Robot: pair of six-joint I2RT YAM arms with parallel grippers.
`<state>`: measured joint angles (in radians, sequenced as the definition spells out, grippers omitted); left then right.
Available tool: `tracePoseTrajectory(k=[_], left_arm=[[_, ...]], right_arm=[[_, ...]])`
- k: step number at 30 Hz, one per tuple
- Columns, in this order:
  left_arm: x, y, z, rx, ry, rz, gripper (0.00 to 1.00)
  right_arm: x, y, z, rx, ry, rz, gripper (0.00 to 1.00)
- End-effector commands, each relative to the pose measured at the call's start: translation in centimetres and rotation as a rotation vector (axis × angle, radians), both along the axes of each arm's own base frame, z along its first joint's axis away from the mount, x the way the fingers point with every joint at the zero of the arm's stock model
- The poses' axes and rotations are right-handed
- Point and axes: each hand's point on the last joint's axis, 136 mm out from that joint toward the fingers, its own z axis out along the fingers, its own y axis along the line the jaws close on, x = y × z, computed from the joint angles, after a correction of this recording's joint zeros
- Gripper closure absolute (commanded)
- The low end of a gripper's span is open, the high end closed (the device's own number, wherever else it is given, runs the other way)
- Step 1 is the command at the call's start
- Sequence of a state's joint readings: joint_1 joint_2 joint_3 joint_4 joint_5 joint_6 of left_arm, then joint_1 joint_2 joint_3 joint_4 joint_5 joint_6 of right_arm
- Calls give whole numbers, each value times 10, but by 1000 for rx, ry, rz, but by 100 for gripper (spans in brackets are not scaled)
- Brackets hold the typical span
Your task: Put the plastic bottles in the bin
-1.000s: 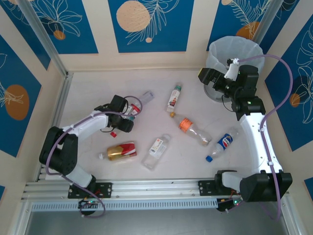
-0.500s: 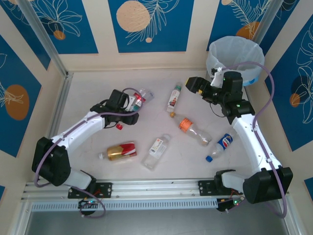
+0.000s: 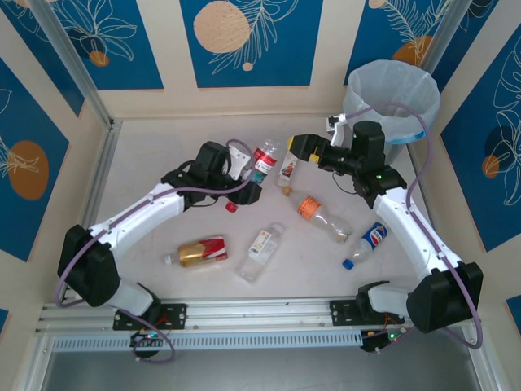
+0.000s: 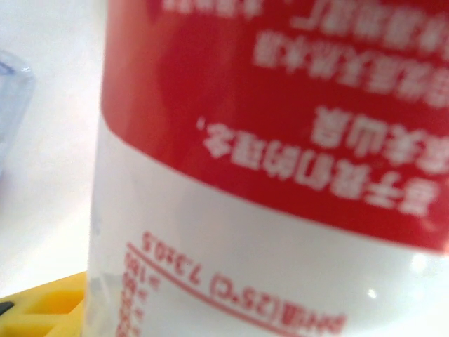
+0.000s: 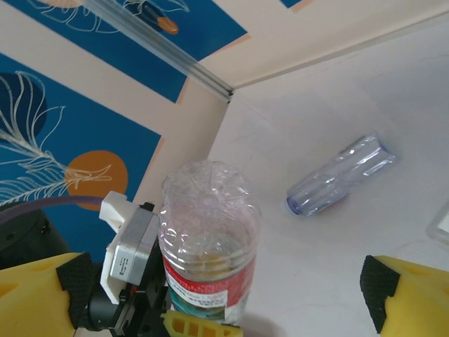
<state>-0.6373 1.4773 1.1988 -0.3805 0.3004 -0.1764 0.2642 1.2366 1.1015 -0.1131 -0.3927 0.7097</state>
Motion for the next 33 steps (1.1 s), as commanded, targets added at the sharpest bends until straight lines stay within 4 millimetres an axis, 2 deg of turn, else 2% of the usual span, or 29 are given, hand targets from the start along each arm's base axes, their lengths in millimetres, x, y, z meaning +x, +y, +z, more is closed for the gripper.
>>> tracePoseTrajectory(k=[1,7,11,15,20,23,29,33], left_arm=[[-7,-27,29,-121,-7,-89,37],[-15,-47,41,-196,1,-164,37],[-21,-57,40,-218,24,-200,37],[-23,-61,38,-216,30,-209,37],[-22,-64,44,-241,22,-213,37],[-22,-66,45,-249,23,-215,37],[-19,-65,39,-227,29,-202,37],[-19,-65,40,-224,26,-201,36]], right_arm=[[-2,16,6,21,-80,67,0],[8,29,-4,32,-132,100,1],[4,44,-1,66,-176,195,0],[8,47,-5,48,-188,179,3],[12,45,-16,29,-141,176,11],[13,42,-20,28,-125,166,25],[7,41,-14,21,-160,188,37],[6,39,-11,7,-164,184,40]])
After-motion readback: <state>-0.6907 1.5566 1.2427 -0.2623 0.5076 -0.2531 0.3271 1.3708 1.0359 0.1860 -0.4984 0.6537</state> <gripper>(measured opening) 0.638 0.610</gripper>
